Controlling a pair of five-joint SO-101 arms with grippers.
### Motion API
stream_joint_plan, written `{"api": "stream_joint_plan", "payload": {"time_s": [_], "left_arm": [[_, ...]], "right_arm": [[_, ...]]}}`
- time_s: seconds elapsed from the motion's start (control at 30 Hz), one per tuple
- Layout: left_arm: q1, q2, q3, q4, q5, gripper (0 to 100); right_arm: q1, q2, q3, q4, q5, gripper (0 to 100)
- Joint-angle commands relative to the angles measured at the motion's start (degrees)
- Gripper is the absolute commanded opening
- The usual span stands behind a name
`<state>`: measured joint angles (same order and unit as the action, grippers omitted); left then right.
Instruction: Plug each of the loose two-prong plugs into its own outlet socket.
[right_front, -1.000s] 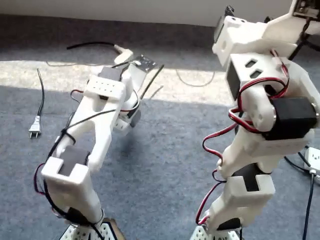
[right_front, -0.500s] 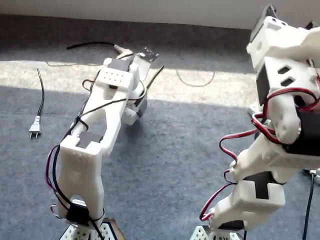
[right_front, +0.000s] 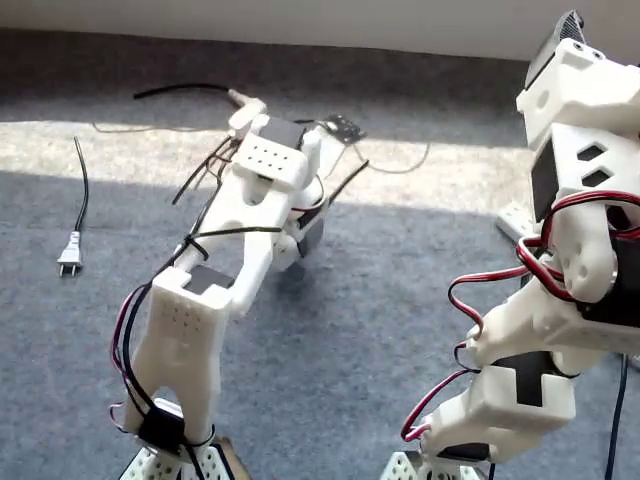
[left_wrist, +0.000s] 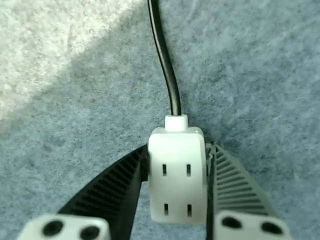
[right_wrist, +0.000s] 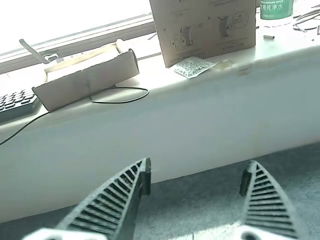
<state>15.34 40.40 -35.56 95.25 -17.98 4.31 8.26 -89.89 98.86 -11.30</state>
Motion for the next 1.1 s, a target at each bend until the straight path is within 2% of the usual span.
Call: {"api": "stream_joint_plan", "payload": {"time_s": [0.0,0.17,0.47,0.57,0.67,0.8,1.0,1.07], "left_arm": [[-3.5,3.8,-2.1,0.6,-3.8,19],[-4.0,7.2,-2.1,-0.8,-4.0,19],[-0.2,2.9,-2.1,0.7,-3.5,18],[-0.5,1.6,-2.4,0.6,1.1,19],[-0.2,1.3,-5.6,1.1,4.0,19],[0.0,1.1,-9.1,2.0,4.2,29],[-0.8,0.9,-13.1,4.5,4.1,29],[-3.4,0.7,-15.5,5.3,4.1,28]], "right_arm": [[0.6,-1.6,3.9,2.4,0.7,28.6],[0.6,-1.6,9.3,2.4,0.6,28.6],[0.6,-1.7,9.5,2.4,0.7,28.6],[0.6,-1.7,9.5,2.4,0.7,28.7],[0.6,-1.7,9.5,2.4,0.7,28.8],[0.6,-1.7,9.5,2.4,0.8,28.8],[0.6,-1.7,9.5,2.4,0.8,28.8],[0.6,-1.7,9.5,2.4,0.8,28.8]]}}
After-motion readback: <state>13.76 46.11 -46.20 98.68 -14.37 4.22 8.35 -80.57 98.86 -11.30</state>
